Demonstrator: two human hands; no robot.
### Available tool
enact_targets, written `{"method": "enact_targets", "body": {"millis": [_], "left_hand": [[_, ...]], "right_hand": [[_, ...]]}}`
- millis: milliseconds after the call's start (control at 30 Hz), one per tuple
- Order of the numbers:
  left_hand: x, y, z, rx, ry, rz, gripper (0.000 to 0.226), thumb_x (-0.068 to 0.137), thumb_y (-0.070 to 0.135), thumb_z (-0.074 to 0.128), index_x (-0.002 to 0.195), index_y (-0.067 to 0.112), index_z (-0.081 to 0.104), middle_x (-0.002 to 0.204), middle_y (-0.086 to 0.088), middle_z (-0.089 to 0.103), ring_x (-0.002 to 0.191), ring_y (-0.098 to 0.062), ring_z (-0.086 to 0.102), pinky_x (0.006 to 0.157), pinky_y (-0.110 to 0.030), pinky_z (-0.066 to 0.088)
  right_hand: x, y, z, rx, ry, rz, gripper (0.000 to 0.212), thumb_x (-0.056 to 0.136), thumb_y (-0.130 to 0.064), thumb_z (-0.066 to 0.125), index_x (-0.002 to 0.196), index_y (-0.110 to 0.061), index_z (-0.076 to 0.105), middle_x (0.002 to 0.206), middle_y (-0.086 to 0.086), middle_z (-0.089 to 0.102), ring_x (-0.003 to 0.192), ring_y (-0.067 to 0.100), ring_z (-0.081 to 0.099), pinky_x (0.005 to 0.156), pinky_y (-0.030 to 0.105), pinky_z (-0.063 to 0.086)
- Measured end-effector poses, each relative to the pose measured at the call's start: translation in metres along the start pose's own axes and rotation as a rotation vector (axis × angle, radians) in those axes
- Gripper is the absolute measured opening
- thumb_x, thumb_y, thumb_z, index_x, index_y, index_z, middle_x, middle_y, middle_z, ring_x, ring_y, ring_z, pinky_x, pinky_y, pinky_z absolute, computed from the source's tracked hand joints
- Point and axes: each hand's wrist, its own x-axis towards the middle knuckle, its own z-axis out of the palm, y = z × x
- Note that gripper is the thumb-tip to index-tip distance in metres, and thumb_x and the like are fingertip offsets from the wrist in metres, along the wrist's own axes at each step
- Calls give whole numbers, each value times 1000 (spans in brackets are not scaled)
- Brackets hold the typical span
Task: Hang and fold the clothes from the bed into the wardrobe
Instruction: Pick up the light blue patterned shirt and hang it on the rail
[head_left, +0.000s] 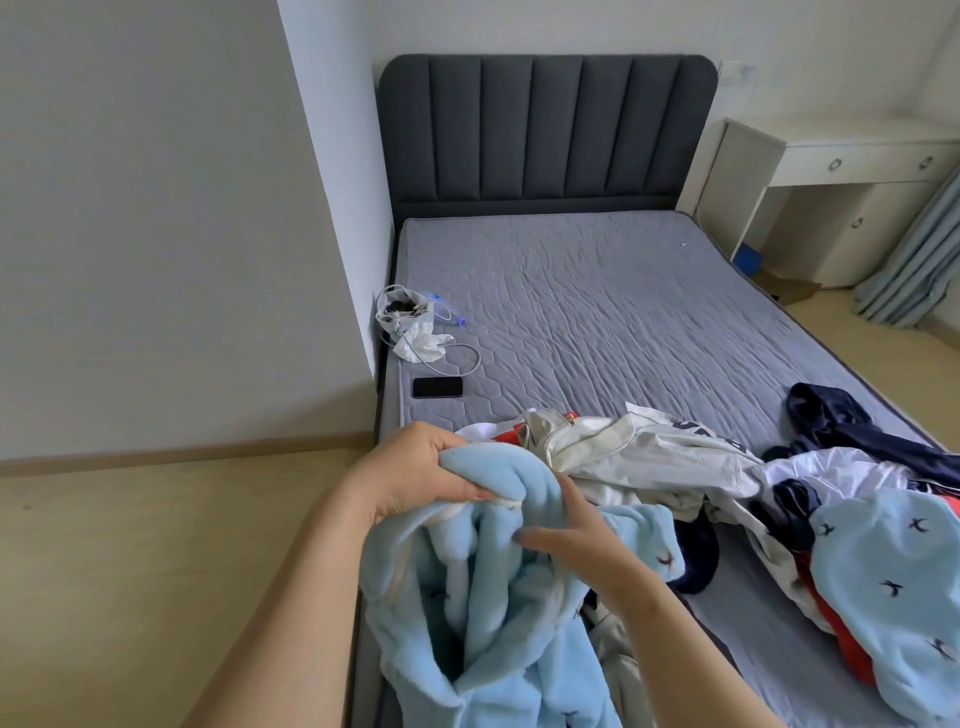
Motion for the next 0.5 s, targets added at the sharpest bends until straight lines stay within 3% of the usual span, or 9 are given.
{"method": "enact_targets", "body": {"millis": [100, 200, 267, 333, 400, 500], "left_hand": [[-2, -7, 4, 6, 68, -12, 23, 48, 38, 84, 68, 38, 71, 65, 20, 65, 61, 6, 57, 61, -16, 47], [-9, -27, 5, 106, 91, -109, 33, 53, 28, 81, 81, 38, 66, 81, 15, 68, 76, -4, 61, 76, -30, 51], [-19, -47, 7, 296, 93, -231, 38, 59, 18, 77, 89, 38, 63, 89, 13, 66, 84, -11, 62, 75, -32, 51], [-32, -67, 10, 461, 263, -399, 27, 68, 15, 68, 88, 33, 63, 86, 7, 64, 79, -18, 60, 68, -32, 50], [-49, -86, 11, 587, 543, -549, 16, 79, 18, 57, 89, 30, 62, 90, 1, 59, 81, -23, 56, 65, -33, 47], [-71, -111, 4, 561, 819, -619, 18, 85, 21, 51, 101, 26, 58, 103, -5, 53, 95, -28, 50, 70, -32, 39]], "right_hand": [[1, 6, 2, -205, 199, 38, 22, 80, -13, 59, 90, -33, 60, 84, -18, 64, 89, 9, 61, 66, 19, 45], [1, 10, 5, -36, 307, 34, 23, 83, -9, 51, 82, -28, 64, 77, -11, 68, 79, 10, 61, 64, 23, 48], [2, 9, 12, 8, 337, 31, 22, 84, -7, 49, 85, -22, 65, 80, -2, 69, 77, 12, 60, 67, 30, 51], [4, 5, 26, 34, 293, 4, 18, 83, -5, 49, 86, -14, 64, 76, 3, 65, 69, 12, 55, 62, 29, 49], [5, -1, 43, 45, 223, -29, 14, 80, -2, 51, 85, -9, 63, 68, -1, 61, 62, 10, 53, 57, 26, 45], [2, -15, 68, 79, 158, -80, 27, 78, 1, 53, 74, -22, 67, 58, -12, 63, 50, -1, 54, 46, 14, 44]]}}
